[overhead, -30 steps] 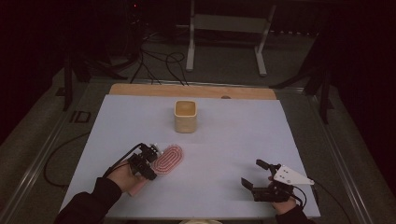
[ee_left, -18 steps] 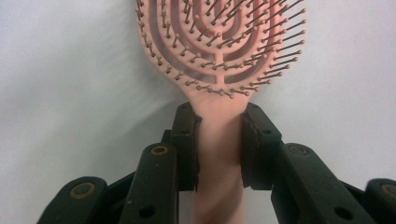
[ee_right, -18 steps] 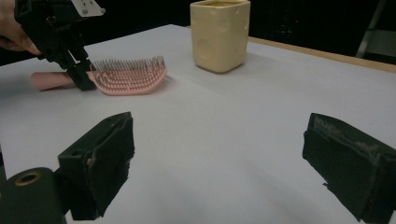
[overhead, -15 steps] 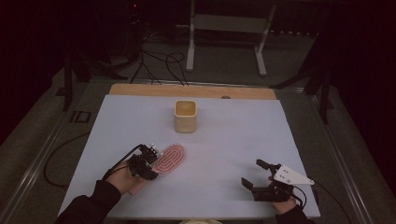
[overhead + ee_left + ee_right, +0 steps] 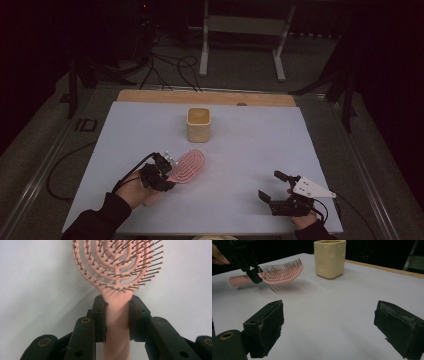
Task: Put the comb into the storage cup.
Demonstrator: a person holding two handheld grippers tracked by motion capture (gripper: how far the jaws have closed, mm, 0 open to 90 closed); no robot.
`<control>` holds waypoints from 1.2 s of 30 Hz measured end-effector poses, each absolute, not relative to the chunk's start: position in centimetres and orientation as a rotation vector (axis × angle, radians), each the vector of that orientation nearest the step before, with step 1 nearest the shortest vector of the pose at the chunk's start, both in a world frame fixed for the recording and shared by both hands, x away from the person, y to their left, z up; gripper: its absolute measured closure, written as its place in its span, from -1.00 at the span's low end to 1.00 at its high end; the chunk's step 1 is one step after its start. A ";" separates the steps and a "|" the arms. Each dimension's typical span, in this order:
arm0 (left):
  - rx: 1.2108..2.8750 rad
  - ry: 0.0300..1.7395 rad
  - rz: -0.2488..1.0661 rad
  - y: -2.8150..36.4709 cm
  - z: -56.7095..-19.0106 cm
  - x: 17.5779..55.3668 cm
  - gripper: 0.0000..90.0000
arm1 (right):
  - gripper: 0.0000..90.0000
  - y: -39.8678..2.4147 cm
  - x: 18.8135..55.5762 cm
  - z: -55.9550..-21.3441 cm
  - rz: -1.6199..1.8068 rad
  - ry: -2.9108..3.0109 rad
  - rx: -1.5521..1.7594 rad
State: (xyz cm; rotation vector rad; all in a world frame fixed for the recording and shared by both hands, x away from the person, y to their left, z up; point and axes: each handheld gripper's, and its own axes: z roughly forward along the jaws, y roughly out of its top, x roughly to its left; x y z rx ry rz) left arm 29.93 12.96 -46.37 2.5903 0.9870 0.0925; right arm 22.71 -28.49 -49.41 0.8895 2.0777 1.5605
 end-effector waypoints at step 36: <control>2.264 0.736 0.198 10.7 -44.6 29.9 0.58 | -0.80 -28.5 22.8 -49.5 1.563 2.079 0.894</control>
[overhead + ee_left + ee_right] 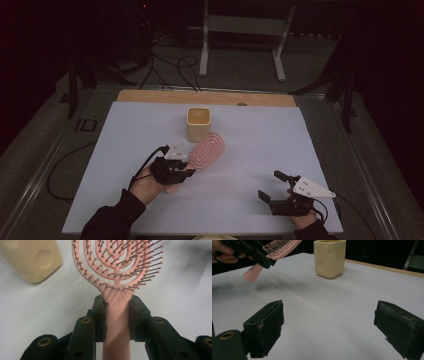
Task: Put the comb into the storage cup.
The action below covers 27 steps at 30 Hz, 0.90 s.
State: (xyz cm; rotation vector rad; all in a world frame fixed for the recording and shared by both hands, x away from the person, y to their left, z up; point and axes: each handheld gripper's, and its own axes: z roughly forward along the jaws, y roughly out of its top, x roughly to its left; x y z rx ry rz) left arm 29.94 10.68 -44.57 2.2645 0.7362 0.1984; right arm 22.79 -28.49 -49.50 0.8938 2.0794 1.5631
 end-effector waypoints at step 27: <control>2.012 0.726 0.290 12.6 -45.3 29.1 0.58 | -0.80 -28.5 22.8 -49.5 1.555 2.075 0.902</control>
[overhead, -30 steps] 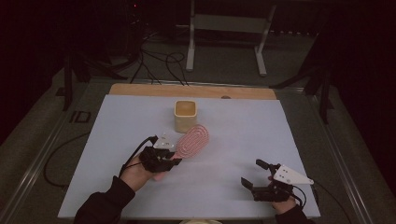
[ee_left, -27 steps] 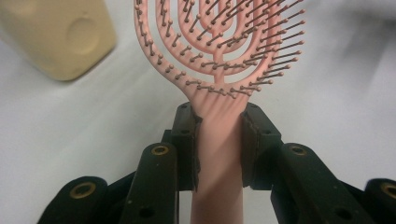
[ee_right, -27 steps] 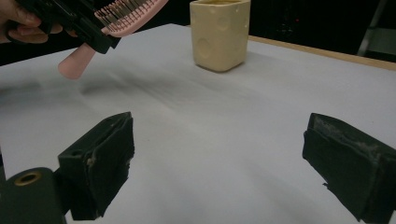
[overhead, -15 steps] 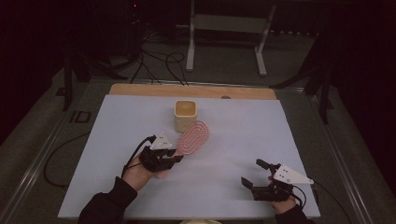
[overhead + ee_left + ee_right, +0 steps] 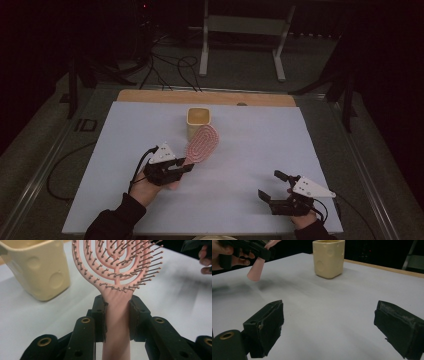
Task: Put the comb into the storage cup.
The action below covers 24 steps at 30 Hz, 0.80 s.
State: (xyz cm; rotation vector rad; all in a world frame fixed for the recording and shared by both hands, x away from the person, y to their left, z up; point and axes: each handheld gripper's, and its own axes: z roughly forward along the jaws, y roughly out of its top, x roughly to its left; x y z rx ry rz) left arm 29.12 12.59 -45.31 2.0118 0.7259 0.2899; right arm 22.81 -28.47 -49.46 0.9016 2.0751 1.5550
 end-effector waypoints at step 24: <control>1.804 0.723 0.339 15.4 -46.4 27.1 0.58 | -0.80 -28.3 22.7 -49.4 1.559 2.084 0.893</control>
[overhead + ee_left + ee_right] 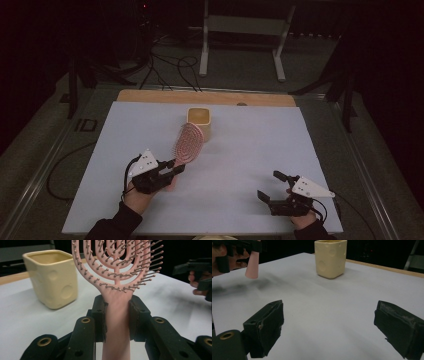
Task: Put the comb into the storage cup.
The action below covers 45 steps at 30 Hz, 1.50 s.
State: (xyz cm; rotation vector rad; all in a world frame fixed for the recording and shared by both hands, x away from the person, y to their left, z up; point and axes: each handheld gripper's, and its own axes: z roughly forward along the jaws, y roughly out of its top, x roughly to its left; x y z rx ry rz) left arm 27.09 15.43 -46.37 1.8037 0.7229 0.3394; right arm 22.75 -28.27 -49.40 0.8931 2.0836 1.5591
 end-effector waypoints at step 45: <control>1.781 0.720 0.325 15.9 -46.5 27.2 0.58 | -0.80 -25.7 23.4 -41.2 1.491 2.102 0.894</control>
